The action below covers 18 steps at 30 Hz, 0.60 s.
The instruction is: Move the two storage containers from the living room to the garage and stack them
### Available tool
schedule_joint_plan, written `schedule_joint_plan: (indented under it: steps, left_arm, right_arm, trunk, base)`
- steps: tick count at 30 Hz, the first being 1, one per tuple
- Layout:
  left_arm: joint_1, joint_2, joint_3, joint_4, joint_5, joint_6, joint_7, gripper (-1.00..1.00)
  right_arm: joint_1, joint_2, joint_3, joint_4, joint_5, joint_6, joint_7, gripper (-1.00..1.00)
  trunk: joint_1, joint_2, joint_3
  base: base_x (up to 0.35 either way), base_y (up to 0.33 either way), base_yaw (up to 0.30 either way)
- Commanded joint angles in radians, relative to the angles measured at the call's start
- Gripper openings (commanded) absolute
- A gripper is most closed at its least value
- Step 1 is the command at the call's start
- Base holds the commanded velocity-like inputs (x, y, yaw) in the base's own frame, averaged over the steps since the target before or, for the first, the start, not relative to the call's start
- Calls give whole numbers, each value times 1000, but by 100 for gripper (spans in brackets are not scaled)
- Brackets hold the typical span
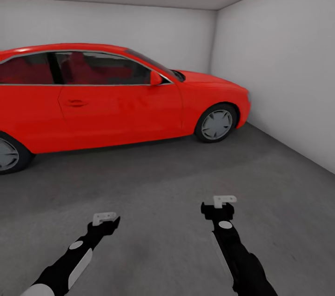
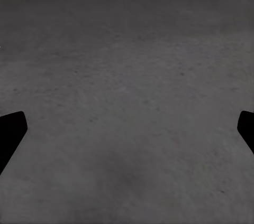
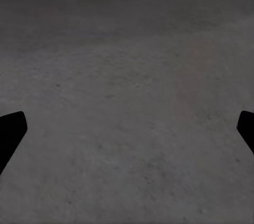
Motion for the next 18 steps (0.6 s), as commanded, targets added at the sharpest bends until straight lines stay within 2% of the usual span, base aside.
schedule_joint_plan:
  steps: [1,6,12,16,18]
  left_arm:
    - [-1,2,-7,4,10,-5,1,100]
    - [-1,3,-5,47,10,-4,5,100]
    - [0,-2,-8,212,9,-4,5,100]
    - [0,-5,-9,293,8,-3,6,100]
    - [1,-6,-9,320,7,-3,6,100]
  right_arm:
    - [0,0,1,-1,7,9,-3,100]
    - [-1,-4,-8,31,3,9,-4,100]
    - [1,-9,-15,176,3,-8,-12,100]
    - [3,-11,-34,318,2,-81,-16,100]
    - [4,-12,-67,409,3,-134,-17,100]
  trunk:
    - [0,-1,-1]
    - [0,-1,-2]
    - [0,-1,-2]
    - [0,-1,-2]
    - [0,-1,-2]
  base:
    - [140,61,24]
    - [60,26,10]
    - [13,6,2]
    - [3,1,1]
    - [1,1,0]
